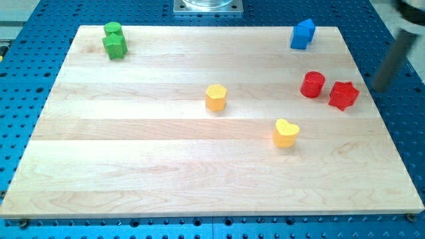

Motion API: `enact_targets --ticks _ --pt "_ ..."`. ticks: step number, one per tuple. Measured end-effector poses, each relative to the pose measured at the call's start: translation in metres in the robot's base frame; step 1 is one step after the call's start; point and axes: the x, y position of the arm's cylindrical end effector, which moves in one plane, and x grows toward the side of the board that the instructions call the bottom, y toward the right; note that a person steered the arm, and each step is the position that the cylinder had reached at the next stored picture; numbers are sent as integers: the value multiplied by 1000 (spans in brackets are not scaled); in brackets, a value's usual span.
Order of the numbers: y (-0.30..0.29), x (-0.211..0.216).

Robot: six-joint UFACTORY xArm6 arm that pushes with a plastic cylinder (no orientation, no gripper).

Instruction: Place your arm left to the hexagon

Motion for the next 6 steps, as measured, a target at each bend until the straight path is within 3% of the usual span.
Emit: enact_targets --ticks 1,3,4,5,6 --pt "-65 36" --pt "-64 11" --pt "-27 34" --pt "-62 66" --pt "-178 84"
